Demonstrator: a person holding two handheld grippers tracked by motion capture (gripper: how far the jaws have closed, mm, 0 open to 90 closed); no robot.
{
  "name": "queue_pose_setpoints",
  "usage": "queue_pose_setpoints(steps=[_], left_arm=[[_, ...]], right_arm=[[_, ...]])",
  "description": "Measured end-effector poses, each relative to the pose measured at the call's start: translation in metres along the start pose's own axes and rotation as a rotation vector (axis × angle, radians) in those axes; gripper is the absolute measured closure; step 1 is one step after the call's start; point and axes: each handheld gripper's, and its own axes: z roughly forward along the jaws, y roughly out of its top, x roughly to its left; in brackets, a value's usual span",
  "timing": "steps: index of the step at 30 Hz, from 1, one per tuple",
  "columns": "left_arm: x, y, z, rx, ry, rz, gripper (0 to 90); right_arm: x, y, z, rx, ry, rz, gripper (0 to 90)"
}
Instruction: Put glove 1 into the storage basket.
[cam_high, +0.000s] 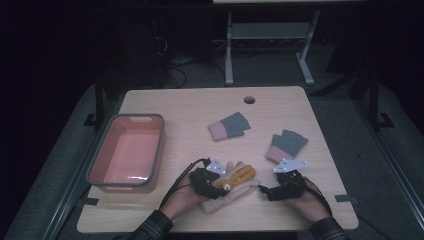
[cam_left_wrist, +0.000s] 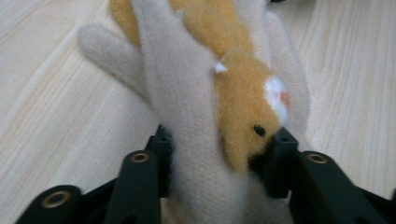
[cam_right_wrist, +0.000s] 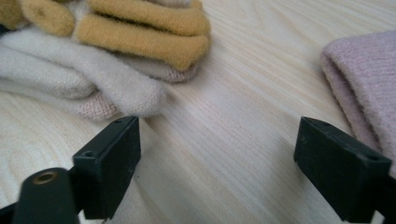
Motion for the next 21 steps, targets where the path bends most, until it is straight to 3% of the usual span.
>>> queue_pose_setpoints(steps=[3, 6, 11, 15, 21], left_arm=[[0.0, 0.0, -0.002, -0.002, -0.005, 0.007, 63.1], [0.002, 0.0, -0.004, -0.026, -0.024, -0.016, 65.9], [0.001, 0.004, -0.009, -0.032, -0.039, -0.011, 68.5], [0.002, 0.01, -0.02, -0.05, -0.034, 0.002, 68.5], [0.01, 0.013, -0.04, -0.085, -0.033, -0.012, 68.5]], right_arm=[[0.0, -0.003, 0.002, -0.032, 0.004, -0.005, 11.7], [0.0, -0.003, 0.002, -0.033, 0.004, -0.005, 11.7], [0.0, -0.003, 0.002, -0.032, 0.004, -0.004, 11.7], [0.0, -0.003, 0.002, -0.033, 0.004, -0.005, 11.7], [0.0, -0.003, 0.002, -0.034, 0.003, -0.004, 11.7]])
